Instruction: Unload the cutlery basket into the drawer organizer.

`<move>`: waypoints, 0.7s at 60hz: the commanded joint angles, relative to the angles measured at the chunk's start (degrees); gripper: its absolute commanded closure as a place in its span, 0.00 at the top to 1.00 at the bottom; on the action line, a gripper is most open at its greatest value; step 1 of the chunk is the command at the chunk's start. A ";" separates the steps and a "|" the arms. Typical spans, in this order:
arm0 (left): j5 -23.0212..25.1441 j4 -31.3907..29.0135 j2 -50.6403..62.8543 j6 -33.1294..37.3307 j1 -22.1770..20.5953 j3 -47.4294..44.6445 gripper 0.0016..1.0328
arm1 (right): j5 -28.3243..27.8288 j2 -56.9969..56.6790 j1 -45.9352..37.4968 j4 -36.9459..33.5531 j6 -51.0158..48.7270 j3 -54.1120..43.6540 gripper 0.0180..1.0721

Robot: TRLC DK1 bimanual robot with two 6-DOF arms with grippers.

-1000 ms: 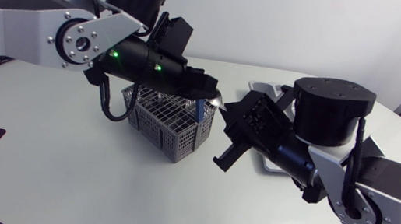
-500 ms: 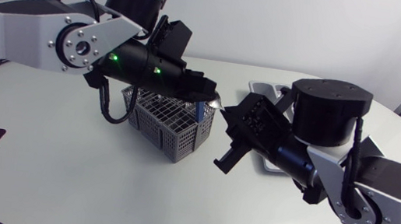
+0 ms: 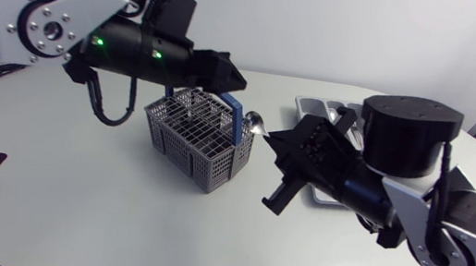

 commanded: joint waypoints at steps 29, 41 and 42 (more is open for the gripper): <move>-30.16 -9.22 0.84 9.57 -2.14 -0.53 0.76 | -19.26 -9.69 -27.56 -9.66 -7.65 -5.06 0.06; -31.74 -12.91 6.03 4.65 -3.63 1.23 0.76 | -22.34 -11.01 -33.89 -10.72 -10.03 -6.02 0.06; -31.74 -12.91 6.29 4.47 -3.63 1.14 0.76 | -22.78 -11.01 -34.68 -10.80 -10.29 -6.02 0.06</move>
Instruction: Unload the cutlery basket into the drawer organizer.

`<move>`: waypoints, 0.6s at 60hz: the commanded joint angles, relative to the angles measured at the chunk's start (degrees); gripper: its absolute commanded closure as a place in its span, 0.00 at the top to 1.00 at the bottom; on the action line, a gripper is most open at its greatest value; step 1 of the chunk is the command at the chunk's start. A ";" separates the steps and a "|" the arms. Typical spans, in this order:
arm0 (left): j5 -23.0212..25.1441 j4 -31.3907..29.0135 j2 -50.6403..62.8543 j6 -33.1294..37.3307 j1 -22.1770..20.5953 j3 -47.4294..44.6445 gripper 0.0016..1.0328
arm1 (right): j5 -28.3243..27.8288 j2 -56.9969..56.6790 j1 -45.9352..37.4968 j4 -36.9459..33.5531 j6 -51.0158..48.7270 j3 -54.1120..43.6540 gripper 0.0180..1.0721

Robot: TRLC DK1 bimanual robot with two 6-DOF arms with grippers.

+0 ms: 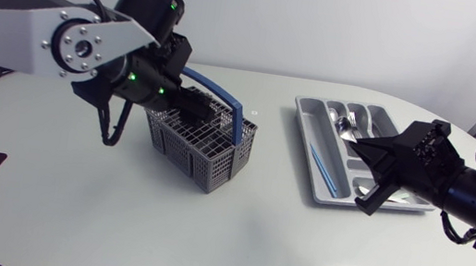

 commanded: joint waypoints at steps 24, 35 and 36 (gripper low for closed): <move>-0.88 1.28 8.45 -8.10 0.37 4.09 0.67 | -10.43 3.85 -15.10 -3.36 -11.26 -0.33 0.06; -2.46 2.60 11.08 -9.77 0.46 5.84 0.66 | -15.71 8.51 -19.67 -7.06 -19.25 1.78 0.06; -2.55 2.78 11.26 -10.03 0.46 5.84 0.65 | -15.97 8.95 -20.02 -7.32 -19.69 2.13 0.06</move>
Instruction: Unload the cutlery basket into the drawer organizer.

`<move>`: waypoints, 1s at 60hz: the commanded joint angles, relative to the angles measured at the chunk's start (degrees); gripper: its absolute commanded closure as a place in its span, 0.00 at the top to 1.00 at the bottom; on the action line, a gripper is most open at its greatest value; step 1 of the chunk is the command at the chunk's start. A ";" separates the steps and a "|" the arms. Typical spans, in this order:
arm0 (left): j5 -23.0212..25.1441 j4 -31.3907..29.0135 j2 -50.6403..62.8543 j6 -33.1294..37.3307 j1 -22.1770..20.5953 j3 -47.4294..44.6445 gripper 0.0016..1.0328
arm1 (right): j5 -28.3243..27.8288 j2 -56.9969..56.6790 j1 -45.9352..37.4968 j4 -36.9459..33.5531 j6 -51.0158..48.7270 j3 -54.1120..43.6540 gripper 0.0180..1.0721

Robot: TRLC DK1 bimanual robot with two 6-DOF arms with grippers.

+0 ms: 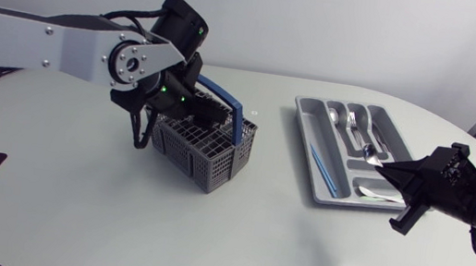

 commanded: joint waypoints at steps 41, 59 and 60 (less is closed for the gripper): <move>-3.61 3.93 4.63 -4.27 1.05 1.47 0.22 | -6.14 16.30 -10.67 -7.59 -17.14 12.06 0.07; -3.61 3.93 4.10 -4.80 1.05 1.47 0.07 | -7.72 21.14 -14.98 -10.93 -22.15 16.63 0.07; -3.61 3.93 3.93 -4.71 1.05 1.47 0.07 | -7.81 21.49 -15.16 -11.28 -22.41 16.98 0.07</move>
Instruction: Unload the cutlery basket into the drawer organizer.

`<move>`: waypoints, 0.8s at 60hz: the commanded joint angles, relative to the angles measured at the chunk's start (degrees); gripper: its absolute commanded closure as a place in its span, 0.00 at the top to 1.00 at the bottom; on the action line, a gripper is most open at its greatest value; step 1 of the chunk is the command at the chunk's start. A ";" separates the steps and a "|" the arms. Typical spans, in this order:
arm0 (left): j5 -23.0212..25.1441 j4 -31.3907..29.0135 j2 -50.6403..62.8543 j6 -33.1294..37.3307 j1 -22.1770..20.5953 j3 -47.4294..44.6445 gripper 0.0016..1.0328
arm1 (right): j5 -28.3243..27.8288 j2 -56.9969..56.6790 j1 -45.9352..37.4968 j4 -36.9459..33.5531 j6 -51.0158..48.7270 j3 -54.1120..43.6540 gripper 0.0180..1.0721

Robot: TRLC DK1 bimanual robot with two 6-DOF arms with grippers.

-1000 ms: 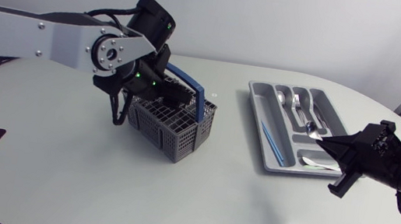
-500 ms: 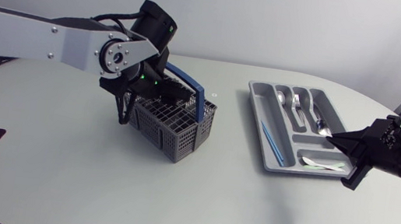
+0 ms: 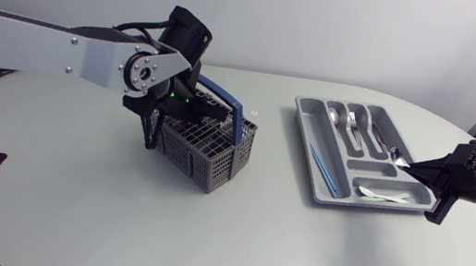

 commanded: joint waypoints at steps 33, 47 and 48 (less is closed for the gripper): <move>5.21 2.54 -6.21 -1.21 2.97 -3.56 0.04 | -1.12 8.54 -3.58 -5.14 -10.65 6.71 0.07; 15.84 11.60 -10.51 -2.80 8.07 -11.82 0.04 | -1.73 9.60 -4.02 -5.14 -11.44 6.71 0.07; 17.33 12.21 -10.51 -2.97 8.86 -12.35 0.04 | -1.73 9.60 -4.11 -5.14 -11.44 6.71 0.07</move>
